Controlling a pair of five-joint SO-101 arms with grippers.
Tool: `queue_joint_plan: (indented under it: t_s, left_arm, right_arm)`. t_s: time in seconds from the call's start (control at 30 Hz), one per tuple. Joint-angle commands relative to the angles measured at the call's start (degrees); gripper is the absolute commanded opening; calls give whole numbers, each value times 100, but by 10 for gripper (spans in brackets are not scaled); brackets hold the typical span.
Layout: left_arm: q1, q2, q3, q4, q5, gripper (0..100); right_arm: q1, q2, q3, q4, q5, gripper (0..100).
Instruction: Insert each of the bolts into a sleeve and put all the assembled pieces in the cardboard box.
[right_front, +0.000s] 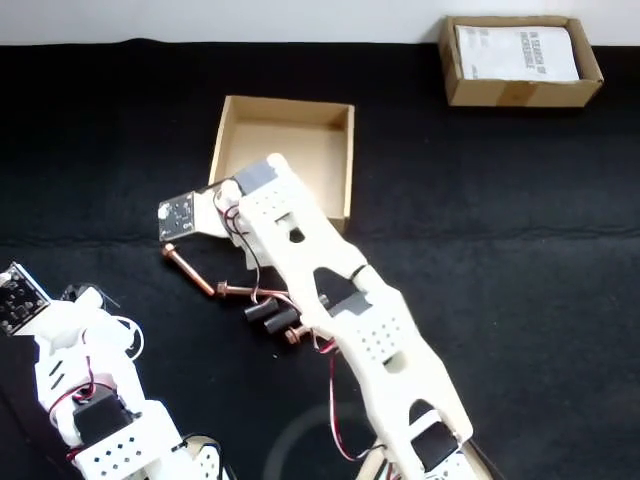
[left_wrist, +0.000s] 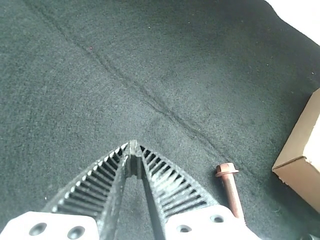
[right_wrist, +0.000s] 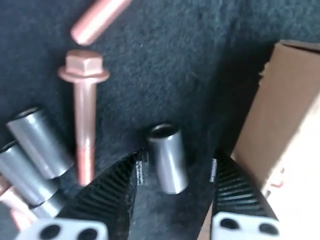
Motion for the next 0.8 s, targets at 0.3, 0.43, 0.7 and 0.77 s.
queue_joint_plan:
  t_s: [0.3, 0.43, 0.7, 0.77]
  left_arm:
    - [-31, -75, 101, 9, -9, 10]
    - [4, -75, 101, 9, 26, 10]
    - [620, -40, 101, 404, 35, 9]
    - [743, -40, 101, 501, 44, 9]
  right_arm:
    - [31, 637, -910, 286, 26, 11]
    - [110, 505, -1349, 743, 18, 7]
    - [444, -567, -2923, 1402, -1002, 7]
    - [497, -1059, -2730, 1402, -1213, 7]
